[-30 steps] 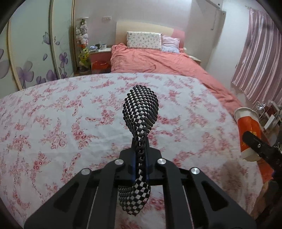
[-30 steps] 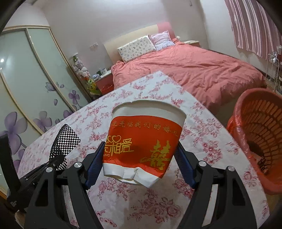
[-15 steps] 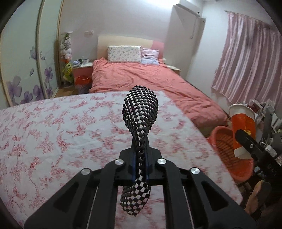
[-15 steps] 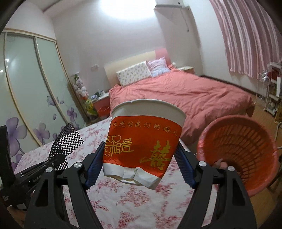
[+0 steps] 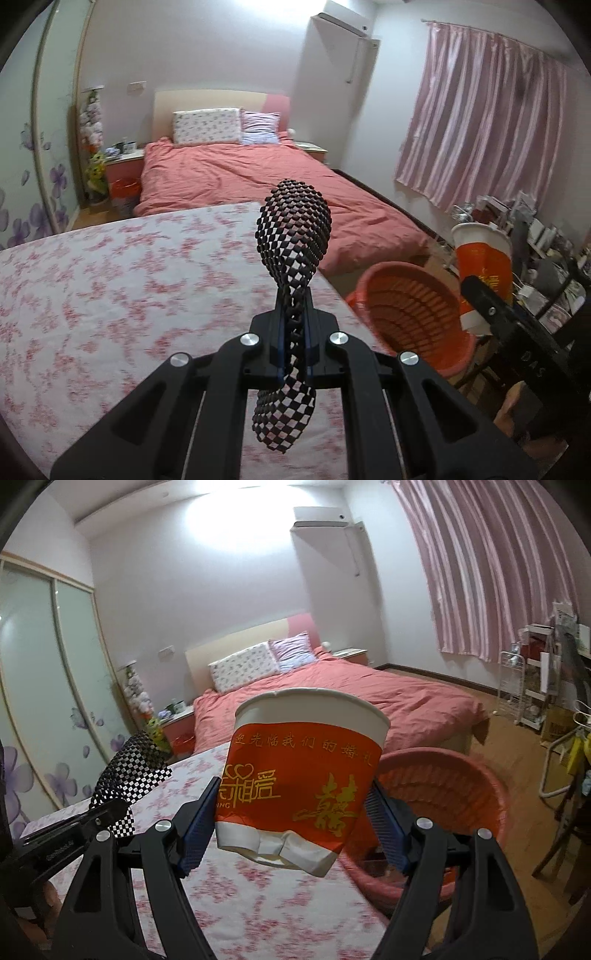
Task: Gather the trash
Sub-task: 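Carry the black mat and paper cup over the orange basket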
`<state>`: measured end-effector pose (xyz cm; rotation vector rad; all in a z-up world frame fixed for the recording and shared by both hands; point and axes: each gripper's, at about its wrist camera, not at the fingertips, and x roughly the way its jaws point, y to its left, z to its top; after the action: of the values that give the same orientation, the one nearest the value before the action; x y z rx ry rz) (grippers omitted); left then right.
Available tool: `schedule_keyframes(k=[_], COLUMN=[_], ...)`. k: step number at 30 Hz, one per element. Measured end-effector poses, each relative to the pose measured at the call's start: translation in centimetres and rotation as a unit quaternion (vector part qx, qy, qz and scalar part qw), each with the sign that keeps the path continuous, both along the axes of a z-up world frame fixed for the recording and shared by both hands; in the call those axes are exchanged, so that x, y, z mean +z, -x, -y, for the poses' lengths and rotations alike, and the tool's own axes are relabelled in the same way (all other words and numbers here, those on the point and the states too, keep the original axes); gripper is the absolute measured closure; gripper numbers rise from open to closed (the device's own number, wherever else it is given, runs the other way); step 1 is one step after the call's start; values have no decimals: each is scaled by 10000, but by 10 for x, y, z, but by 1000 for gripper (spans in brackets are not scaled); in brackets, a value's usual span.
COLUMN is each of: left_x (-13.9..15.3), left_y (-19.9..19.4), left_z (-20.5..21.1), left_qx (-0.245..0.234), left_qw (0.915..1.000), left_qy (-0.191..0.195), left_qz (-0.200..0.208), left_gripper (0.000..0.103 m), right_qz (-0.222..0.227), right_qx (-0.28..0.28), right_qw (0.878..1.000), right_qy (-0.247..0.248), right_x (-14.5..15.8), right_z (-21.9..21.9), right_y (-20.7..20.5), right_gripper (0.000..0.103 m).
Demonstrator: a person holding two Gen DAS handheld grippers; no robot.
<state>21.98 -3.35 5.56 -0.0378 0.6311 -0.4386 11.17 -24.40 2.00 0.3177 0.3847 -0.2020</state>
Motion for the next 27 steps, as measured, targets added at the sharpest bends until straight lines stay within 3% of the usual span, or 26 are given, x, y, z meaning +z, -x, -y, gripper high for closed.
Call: schedule_keyframes(k=[12, 27], left_x=[-11, -51], left_y=[9, -18], left_z=[82, 170], left_qx=[-710, -1320], left_qw=[9973, 9894], left_qy=[119, 112], left_qz=[-169, -587], left_gripper=[94, 94], right_qz=[-27, -37], right_qx=[-537, -885], right_qw=[9984, 9946], right_qy=[-191, -545], right_x=[-13, -33], right_z=[49, 108], right_y=[10, 6], right_gripper=[28, 28])
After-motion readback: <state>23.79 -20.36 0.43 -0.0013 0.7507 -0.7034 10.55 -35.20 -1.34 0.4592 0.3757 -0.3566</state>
